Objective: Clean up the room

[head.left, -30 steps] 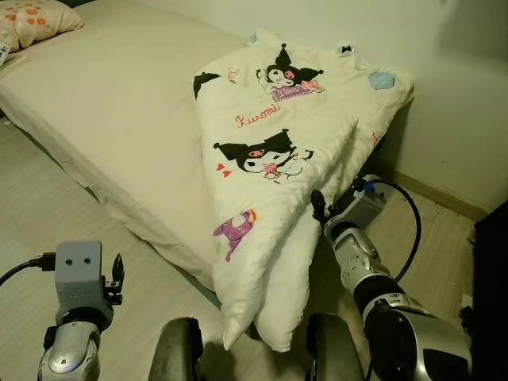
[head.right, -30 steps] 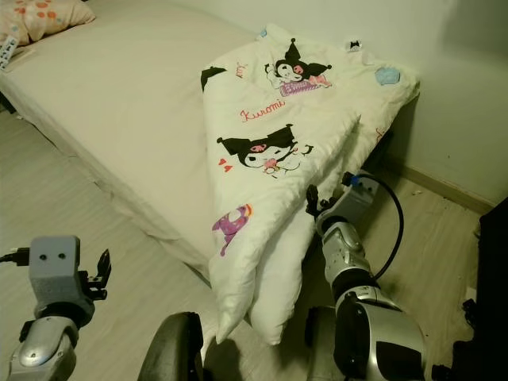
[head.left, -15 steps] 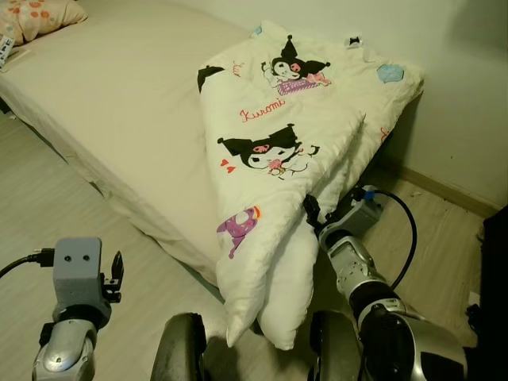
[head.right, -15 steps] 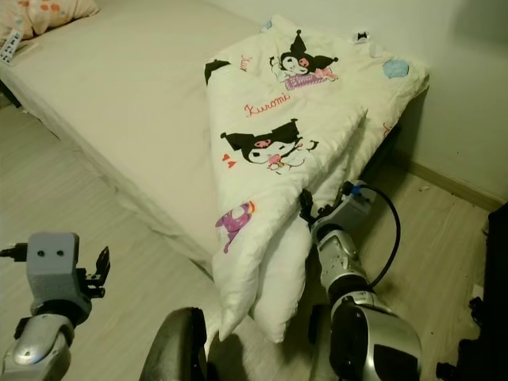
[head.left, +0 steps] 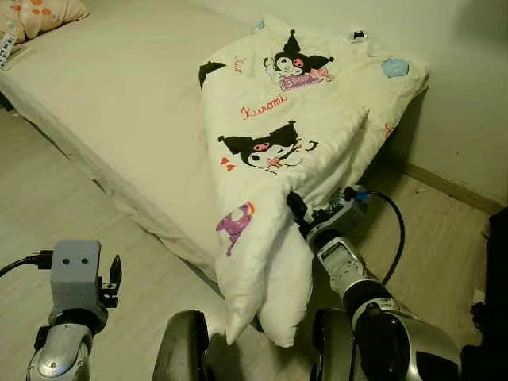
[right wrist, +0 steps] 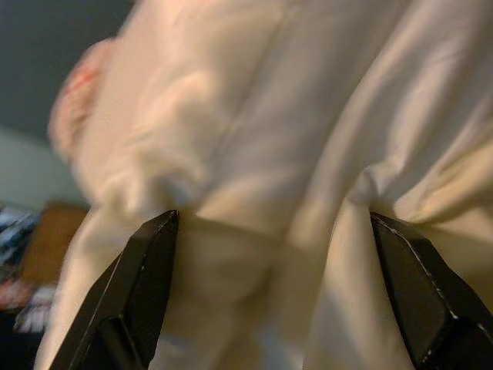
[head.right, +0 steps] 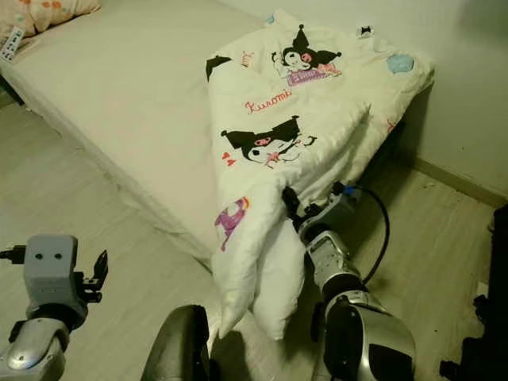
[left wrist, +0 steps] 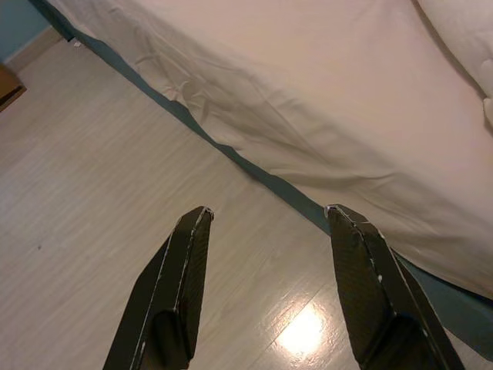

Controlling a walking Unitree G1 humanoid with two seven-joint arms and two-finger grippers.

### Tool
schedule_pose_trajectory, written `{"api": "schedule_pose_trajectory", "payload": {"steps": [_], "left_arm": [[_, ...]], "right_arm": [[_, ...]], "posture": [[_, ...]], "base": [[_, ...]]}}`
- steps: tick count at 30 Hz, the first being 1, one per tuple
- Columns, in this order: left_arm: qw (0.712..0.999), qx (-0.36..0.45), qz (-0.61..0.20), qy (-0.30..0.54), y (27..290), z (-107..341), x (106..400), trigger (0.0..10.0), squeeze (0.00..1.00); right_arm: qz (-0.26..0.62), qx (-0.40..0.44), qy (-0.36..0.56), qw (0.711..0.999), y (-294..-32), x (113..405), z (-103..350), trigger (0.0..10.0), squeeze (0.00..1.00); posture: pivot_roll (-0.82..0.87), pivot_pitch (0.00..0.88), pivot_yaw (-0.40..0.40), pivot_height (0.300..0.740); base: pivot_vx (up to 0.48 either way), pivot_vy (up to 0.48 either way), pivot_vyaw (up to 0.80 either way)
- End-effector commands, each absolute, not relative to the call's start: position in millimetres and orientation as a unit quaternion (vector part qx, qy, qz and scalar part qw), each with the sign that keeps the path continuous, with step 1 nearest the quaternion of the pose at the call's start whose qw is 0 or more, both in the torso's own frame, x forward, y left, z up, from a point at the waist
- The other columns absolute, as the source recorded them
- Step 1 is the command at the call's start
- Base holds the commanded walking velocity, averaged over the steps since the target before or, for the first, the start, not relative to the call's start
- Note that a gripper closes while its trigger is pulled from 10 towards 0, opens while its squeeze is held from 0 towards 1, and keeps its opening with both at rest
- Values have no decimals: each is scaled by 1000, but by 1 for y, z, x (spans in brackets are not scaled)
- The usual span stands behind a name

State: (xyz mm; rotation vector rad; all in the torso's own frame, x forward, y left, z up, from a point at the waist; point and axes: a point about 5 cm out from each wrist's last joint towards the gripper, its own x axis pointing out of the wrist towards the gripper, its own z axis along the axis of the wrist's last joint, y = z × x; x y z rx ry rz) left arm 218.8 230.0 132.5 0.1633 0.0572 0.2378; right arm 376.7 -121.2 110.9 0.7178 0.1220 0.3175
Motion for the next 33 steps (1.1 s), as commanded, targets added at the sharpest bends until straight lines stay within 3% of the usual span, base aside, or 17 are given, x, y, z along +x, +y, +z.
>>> {"api": "schedule_pose_trajectory", "payload": {"steps": [1,14,17,19,20,23,28,33], "left_arm": [[985,102,132,38,239,133,215,10000,0],[986,100,129,38,236,132,217,10000,0],[986,100,131,39,238,132,217,10000,0],[985,99,135,38,241,132,218,10000,0],[985,99,135,38,241,132,218,10000,0],[985,98,137,38,242,132,220,10000,0],[985,96,138,36,241,133,222,10000,0],[985,95,139,35,240,133,223,10000,0]], "right_arm": [[208,330,71,918,-98,374,111,10000,0],[264,261,51,927,-82,373,119,10000,0],[314,199,62,926,-71,368,116,10000,0],[398,115,68,908,-49,358,113,10000,0],[398,115,68,908,-49,358,113,10000,0],[490,43,69,868,-20,342,108,10000,0],[530,-3,75,845,-5,330,99,10000,0],[535,-20,81,841,-3,325,93,10000,0]], "posture": [[204,323,80,582],[191,319,79,582],[185,319,77,582],[180,318,78,582],[180,318,78,582],[177,316,76,582],[176,313,75,582],[174,313,74,582]], "base": [[0,0,0],[0,0,0],[0,0,0],[0,0,0],[0,0,0],[0,0,0],[0,0,0],[0,0,0]]}}
